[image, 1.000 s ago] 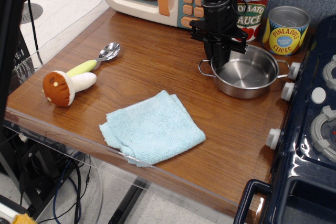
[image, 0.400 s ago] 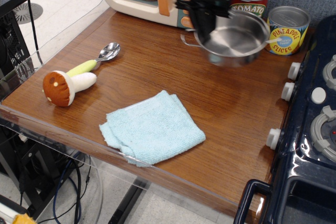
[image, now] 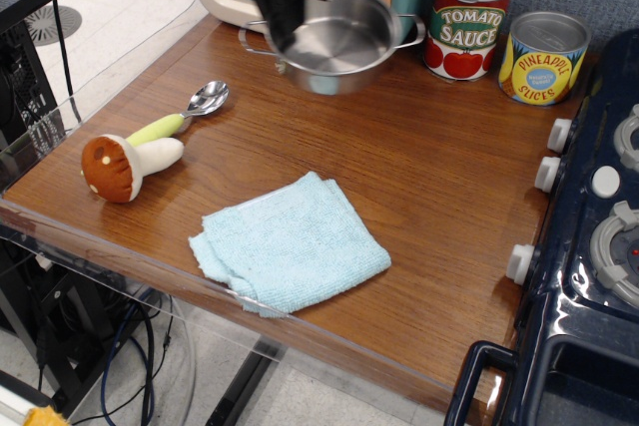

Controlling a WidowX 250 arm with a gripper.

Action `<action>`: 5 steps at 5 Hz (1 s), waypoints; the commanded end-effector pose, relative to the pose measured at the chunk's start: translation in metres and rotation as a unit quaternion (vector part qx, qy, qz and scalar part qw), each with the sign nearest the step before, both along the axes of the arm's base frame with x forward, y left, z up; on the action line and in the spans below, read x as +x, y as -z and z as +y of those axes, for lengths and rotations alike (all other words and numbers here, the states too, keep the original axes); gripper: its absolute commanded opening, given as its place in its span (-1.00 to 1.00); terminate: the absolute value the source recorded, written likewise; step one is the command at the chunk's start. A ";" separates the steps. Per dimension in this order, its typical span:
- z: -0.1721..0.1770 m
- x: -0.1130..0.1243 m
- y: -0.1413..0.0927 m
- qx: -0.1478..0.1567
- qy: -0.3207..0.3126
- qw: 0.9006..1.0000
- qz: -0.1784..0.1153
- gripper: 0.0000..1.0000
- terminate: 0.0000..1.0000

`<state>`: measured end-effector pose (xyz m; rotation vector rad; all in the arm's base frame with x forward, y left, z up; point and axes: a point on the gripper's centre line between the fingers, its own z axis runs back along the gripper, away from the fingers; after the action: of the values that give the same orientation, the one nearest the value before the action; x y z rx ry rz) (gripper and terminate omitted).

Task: Move pot to just right of spoon.

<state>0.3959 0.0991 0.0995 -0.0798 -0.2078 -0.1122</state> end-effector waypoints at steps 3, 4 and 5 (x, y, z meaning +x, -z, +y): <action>0.046 -0.013 0.027 0.084 -0.037 0.995 0.035 -1.00 -1.00; 0.045 -0.016 0.043 0.076 -0.029 0.996 0.047 -1.00 -1.00; 0.042 -0.015 0.051 0.052 -0.024 0.997 0.047 -1.00 -1.00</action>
<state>0.3831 0.1406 0.0281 0.0070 -0.0753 -0.0672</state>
